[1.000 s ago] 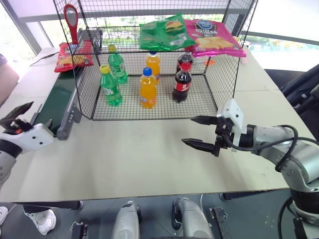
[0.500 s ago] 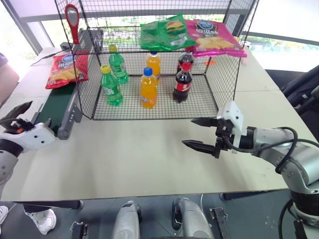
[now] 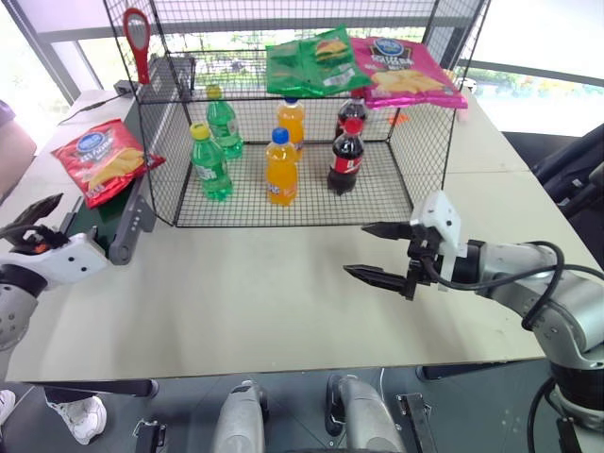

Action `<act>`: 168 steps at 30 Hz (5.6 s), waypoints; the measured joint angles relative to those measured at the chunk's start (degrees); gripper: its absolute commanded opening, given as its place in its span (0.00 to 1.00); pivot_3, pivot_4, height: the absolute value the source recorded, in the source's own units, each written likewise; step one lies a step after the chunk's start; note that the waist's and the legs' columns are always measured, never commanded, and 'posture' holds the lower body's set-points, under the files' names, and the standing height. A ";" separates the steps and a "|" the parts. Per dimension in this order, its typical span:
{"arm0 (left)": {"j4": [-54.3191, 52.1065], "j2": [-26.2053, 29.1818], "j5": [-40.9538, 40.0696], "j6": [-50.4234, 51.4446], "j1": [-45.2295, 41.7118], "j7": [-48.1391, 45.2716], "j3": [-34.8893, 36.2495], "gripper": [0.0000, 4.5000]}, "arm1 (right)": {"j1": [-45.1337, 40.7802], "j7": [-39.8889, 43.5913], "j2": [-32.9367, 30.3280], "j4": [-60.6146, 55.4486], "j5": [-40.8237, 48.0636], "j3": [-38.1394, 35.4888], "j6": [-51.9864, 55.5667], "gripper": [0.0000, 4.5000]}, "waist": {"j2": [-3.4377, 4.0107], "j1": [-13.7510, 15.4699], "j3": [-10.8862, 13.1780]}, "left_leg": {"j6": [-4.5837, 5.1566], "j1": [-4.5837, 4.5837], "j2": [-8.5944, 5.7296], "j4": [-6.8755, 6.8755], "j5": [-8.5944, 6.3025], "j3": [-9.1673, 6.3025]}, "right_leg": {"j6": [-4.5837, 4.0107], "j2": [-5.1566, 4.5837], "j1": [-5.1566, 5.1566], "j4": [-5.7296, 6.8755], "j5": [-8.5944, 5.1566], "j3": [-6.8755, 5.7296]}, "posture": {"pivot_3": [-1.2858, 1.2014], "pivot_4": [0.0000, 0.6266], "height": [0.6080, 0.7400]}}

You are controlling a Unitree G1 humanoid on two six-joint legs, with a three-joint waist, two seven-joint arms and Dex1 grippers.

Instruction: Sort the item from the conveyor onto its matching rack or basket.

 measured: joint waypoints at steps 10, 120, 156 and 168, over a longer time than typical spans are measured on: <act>0.12 0.00 0.62 1.42 -1.10 0.25 -1.69 0.89 | 0.01 -0.61 0.02 -0.17 -0.01 0.00 0.00 1.00 | 0.00 0.01 0.00 | 0.00 0.01 0.00 0.01 0.00 0.00 | 0.00 0.00 0.00 0.04 0.00 0.00 | 0.52 0.24 1.00; -24.78 -6.92 -2.06 -1.82 -14.08 -6.82 -7.44 0.34 | -39.82 16.93 25.55 37.34 -26.01 16.30 -37.56 0.00 | -0.01 -1.45 -0.02 | 0.01 0.25 0.05 0.06 0.03 0.02 | 0.15 0.11 0.16 0.23 0.22 0.01 | 0.52 0.24 1.00; -9.84 6.95 -37.82 30.77 -49.36 -63.48 -29.42 0.34 | -35.88 15.66 25.03 26.51 -28.54 18.68 -36.27 0.00 | 0.04 -1.34 0.03 | -0.07 0.08 0.03 0.07 0.09 -0.09 | 0.17 0.22 0.09 0.19 0.18 0.02 | 0.52 0.24 1.00; -7.88 2.04 -33.02 23.60 -51.25 -61.42 -30.91 0.00 | -33.93 15.38 23.33 22.09 -27.94 18.60 -32.42 0.06 | 0.03 -1.31 0.02 | -0.07 0.07 0.03 0.09 0.10 -0.11 | 0.18 0.21 0.10 0.21 0.18 0.02 | 0.52 0.24 1.00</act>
